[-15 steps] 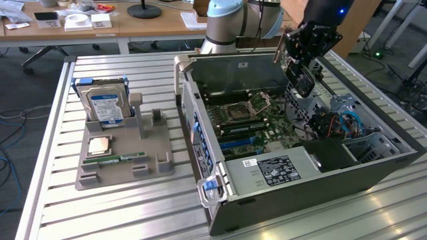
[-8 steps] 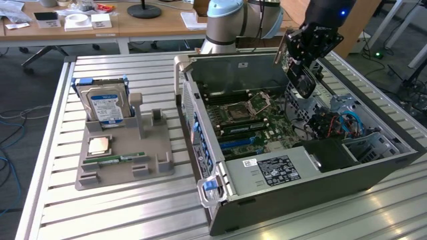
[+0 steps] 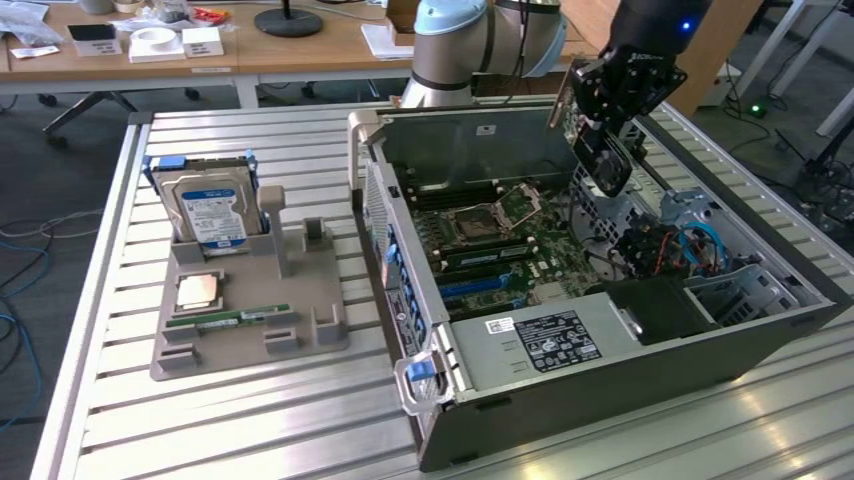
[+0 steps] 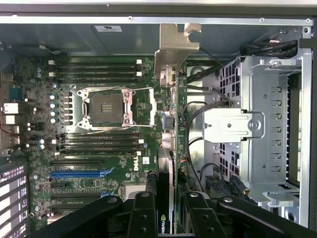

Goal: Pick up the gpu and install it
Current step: 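Insert the gpu into the slot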

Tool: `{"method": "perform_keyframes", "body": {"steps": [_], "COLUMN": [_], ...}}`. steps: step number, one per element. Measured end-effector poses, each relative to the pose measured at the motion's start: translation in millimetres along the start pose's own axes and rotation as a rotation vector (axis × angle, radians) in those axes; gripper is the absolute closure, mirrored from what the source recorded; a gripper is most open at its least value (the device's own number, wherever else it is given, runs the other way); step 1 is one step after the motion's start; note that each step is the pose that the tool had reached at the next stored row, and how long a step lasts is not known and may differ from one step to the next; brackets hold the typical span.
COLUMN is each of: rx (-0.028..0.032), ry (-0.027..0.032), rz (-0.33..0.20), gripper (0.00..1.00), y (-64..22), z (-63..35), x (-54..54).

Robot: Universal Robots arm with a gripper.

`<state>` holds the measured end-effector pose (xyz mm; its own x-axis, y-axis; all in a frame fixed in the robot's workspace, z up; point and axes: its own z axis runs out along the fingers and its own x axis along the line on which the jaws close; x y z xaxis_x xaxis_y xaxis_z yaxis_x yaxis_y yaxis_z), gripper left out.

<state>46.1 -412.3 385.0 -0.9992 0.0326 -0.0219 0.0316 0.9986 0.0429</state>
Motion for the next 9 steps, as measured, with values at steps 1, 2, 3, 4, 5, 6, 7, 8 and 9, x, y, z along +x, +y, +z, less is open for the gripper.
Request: {"method": "perform_keyframes", "body": {"steps": [1, 2, 3, 4, 5, 6, 7, 8, 9], "rx": [0.0, 0.0, 0.0, -0.0001, 0.0, 0.0, -0.0001, -0.0002, -0.0004], "ry": [0.0, 0.0, 0.0, 0.0, 0.0, 0.0, 0.0002, 0.0004, 0.0008], "rz": [0.0, 0.0, 0.0, 0.0, 0.0, -0.002, -0.005, -0.011, -0.018], "gripper": [0.74, 0.74, 0.74, 0.74, 0.74, 0.74, 0.74, 0.74, 0.74], "y": [0.0, 0.0, 0.0, 0.0, 0.0, 0.0, 0.0, 0.0, 0.0], "z": [0.0, 0.0, 0.0, 0.0, 0.0, 0.0, 0.0, 0.0, 0.0], "x": [0.0, 0.0, 0.0, 0.0, 0.0, 0.0, 0.0, 0.1, 0.3]}}
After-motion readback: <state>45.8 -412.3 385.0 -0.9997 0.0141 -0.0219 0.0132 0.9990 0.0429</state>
